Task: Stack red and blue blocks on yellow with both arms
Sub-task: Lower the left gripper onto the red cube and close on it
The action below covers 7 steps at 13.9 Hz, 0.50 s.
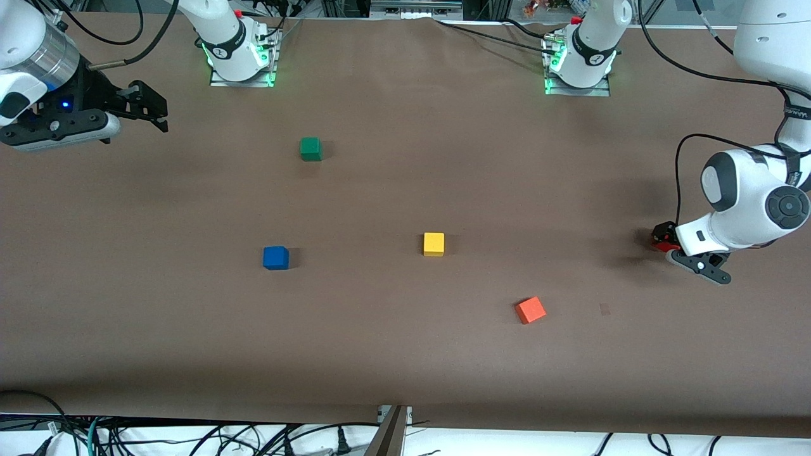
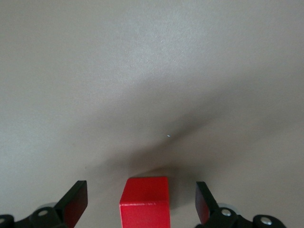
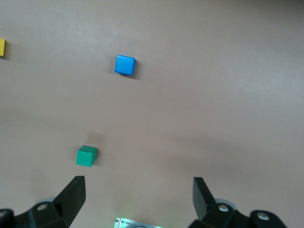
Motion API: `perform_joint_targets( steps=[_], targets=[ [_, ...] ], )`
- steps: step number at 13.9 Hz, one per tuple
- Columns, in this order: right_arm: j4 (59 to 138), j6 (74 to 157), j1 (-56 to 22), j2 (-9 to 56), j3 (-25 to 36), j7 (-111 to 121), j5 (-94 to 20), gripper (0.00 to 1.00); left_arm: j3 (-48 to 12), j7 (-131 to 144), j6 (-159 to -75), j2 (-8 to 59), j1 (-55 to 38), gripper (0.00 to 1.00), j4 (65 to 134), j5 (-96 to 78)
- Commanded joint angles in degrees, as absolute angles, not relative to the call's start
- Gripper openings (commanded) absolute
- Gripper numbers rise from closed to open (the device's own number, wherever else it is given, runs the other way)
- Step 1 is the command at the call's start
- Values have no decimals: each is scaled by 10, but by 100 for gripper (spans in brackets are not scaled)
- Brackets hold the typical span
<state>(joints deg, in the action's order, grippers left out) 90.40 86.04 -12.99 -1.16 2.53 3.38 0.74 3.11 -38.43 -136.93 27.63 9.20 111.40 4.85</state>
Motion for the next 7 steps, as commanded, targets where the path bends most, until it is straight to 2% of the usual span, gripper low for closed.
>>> perform_joint_targets(
  steps=[1,7],
  targets=[
    [890,848,-124,-7,20,46,7,100,43,-411,-1402,267,95,100,1143,57],
    [890,849,-124,-7,20,46,7,100,53,-415,-1404,267,99,100,1168,47]
  ],
)
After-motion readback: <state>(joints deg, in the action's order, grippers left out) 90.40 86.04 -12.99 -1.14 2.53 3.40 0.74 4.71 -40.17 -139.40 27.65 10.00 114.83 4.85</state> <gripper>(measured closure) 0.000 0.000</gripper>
